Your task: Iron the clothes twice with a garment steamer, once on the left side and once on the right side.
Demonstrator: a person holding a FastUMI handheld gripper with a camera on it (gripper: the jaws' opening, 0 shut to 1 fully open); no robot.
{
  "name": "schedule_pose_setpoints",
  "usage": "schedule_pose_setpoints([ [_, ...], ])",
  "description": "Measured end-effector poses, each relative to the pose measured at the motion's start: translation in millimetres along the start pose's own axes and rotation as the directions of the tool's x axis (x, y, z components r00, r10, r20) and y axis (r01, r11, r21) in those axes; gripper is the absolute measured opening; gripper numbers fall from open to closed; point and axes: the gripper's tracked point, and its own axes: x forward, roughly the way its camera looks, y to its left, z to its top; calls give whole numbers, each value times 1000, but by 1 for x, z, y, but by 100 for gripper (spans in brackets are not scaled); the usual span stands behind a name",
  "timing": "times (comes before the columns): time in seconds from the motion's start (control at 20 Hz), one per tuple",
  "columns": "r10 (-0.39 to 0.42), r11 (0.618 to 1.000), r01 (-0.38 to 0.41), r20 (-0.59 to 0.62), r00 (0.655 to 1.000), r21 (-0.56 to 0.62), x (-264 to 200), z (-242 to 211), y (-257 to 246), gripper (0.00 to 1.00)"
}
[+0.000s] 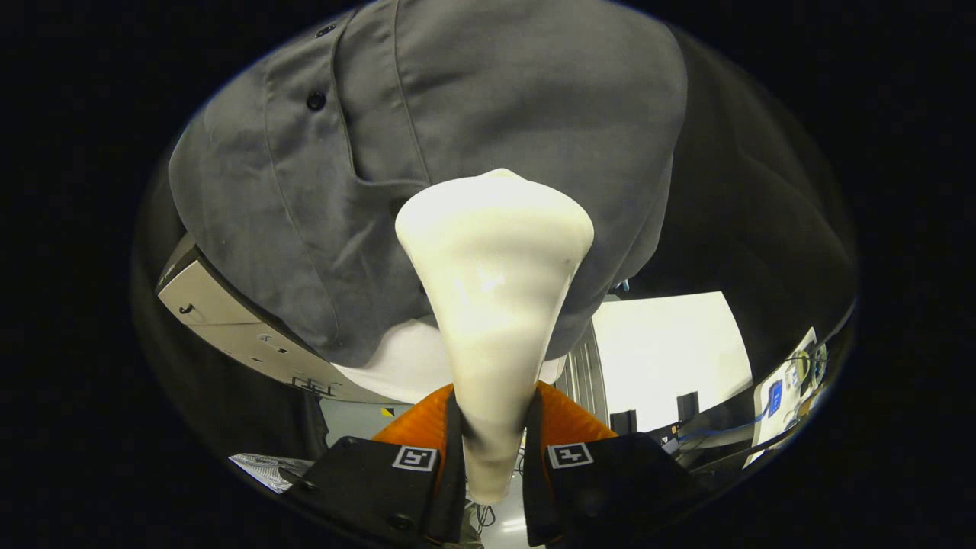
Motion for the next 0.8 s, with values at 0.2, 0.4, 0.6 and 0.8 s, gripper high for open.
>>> schedule_pose_setpoints([
  [0.2, 3, 1000, -3, -42, 999, 0, 16, -18, 2, 39],
  [0.4, 1, 1000, 1, -77, 997, 16, 31, -37, 0, 39],
  [0.6, -13, 1000, 15, -115, 993, 16, 43, -59, -6, 39],
  [0.8, -26, 999, 30, -153, 988, 21, 57, -82, -8, 39],
])
